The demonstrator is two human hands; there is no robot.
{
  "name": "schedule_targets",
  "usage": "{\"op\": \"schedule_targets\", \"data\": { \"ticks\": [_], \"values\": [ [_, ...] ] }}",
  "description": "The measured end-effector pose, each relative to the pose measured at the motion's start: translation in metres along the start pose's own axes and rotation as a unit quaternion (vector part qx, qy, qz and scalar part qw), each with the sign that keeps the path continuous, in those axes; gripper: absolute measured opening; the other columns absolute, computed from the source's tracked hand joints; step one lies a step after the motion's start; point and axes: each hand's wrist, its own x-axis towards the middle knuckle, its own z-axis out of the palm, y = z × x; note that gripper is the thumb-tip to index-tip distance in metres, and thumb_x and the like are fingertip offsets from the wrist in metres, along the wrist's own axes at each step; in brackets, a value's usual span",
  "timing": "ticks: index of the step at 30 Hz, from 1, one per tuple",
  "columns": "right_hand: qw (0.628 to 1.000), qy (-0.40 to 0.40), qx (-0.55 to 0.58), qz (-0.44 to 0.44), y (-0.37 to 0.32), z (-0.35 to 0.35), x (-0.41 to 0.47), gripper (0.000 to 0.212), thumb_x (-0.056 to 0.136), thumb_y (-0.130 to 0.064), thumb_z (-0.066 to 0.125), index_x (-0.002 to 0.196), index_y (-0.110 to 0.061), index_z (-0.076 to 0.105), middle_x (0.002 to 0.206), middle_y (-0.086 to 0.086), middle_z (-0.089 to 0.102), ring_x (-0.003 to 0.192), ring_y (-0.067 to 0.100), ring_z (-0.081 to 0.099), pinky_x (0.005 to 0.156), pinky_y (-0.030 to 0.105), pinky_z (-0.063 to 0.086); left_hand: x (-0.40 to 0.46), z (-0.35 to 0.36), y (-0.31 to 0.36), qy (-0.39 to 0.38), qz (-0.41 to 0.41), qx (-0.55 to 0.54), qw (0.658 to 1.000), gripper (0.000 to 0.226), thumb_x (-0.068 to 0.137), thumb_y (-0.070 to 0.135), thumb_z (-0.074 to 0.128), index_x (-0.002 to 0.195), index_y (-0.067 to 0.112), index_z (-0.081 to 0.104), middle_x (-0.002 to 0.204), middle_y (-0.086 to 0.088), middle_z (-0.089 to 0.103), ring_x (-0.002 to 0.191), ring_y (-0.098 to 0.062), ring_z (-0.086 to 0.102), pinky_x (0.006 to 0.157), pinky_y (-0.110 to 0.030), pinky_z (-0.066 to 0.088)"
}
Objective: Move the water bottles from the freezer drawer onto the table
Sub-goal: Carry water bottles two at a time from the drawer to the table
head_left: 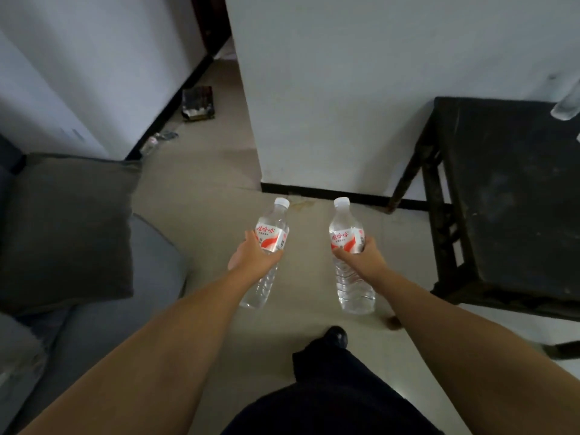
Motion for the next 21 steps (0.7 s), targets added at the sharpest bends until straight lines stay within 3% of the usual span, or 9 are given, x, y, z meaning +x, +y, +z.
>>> {"op": "schedule_targets", "data": {
  "ticks": [6, 11, 16, 21],
  "values": [
    [0.998, 0.032, 0.054, 0.009, -0.040, -0.072, 0.100, 0.072, 0.077, -0.033, 0.078, 0.135, -0.014, 0.038, 0.119, 0.003, 0.058, 0.104, 0.021, 0.059, 0.089, 0.036, 0.051, 0.100, 0.018, 0.105, -0.045, 0.016, -0.073, 0.996, 0.072, 0.061, 0.054, 0.071, 0.119, 0.026, 0.039, 0.109, 0.003, 0.058, 0.096, -0.022, 0.062, 0.088, -0.045, 0.054],
    [0.993, 0.062, 0.093, 0.022, -0.055, -0.118, 0.149, 0.067, 0.078, -0.030, 0.077, 0.133, -0.015, 0.041, 0.117, 0.004, 0.060, 0.106, 0.022, 0.062, 0.083, 0.031, 0.051, 0.158, 0.044, 0.177, -0.083, 0.048, -0.108, 0.989, 0.065, 0.057, 0.047, 0.071, 0.109, 0.025, 0.038, 0.104, 0.001, 0.058, 0.091, -0.020, 0.063, 0.087, -0.045, 0.055],
    [0.986, 0.111, 0.103, 0.066, -0.062, -0.157, 0.195, 0.057, 0.083, -0.029, 0.073, 0.127, -0.019, 0.038, 0.115, 0.000, 0.056, 0.107, 0.019, 0.058, 0.097, 0.039, 0.049, 0.206, 0.077, 0.247, -0.124, 0.097, -0.065, 0.985, 0.066, 0.071, 0.043, 0.074, 0.120, 0.020, 0.035, 0.107, 0.001, 0.055, 0.093, -0.020, 0.058, 0.081, -0.035, 0.051],
    [0.974, 0.168, 0.128, 0.088, -0.072, -0.191, 0.252, 0.070, 0.079, -0.038, 0.075, 0.133, -0.020, 0.035, 0.115, 0.002, 0.059, 0.105, 0.023, 0.062, 0.094, 0.048, 0.053, 0.268, 0.101, 0.310, -0.156, 0.152, 0.002, 0.976, 0.066, 0.079, 0.045, 0.069, 0.128, 0.018, 0.035, 0.110, -0.001, 0.054, 0.092, -0.021, 0.056, 0.075, -0.034, 0.047]
  ]
}}
